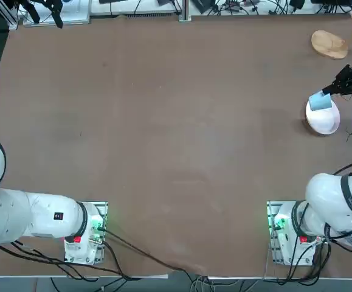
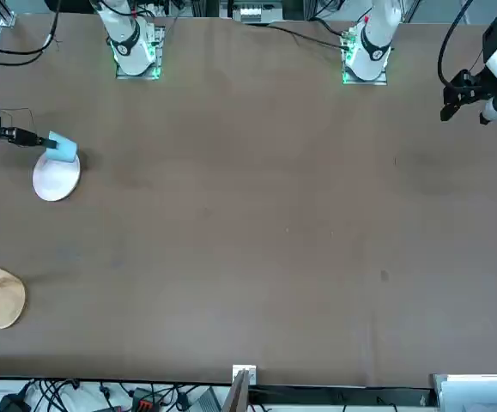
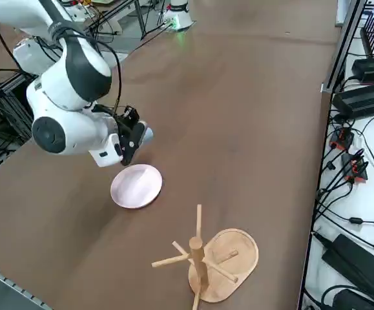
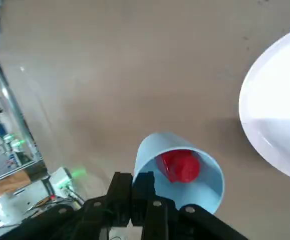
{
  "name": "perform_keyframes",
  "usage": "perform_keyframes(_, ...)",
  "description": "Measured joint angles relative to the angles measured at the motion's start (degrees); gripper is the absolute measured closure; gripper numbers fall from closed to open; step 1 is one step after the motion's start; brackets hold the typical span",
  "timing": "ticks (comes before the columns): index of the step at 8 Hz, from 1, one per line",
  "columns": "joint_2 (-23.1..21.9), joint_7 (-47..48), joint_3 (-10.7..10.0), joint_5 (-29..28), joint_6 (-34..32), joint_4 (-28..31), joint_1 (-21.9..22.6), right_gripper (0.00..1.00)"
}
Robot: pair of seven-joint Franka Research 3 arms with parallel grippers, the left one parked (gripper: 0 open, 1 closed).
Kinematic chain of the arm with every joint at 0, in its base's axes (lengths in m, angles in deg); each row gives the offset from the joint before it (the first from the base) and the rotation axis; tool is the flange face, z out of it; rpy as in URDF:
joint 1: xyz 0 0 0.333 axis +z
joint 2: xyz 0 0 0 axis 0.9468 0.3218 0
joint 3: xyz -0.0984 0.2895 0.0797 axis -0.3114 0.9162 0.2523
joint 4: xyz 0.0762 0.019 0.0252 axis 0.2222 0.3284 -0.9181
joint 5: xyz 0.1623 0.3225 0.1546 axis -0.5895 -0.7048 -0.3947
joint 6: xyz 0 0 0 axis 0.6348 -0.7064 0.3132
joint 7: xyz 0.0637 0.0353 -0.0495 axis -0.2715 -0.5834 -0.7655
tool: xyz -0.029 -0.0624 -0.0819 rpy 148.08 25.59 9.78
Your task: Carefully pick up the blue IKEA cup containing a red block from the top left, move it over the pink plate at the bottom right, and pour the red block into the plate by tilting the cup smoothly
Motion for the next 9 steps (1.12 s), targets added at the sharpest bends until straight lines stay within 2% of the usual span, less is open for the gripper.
perform_keyframes(5, 9.3, -14.3, 0.0, -2.2, -11.5, -7.9, -6.0, 0.98)
perform_keyframes(9, 15.1, -16.7, 0.0, -5.6, -18.4, -12.2, -8.0, 0.98)
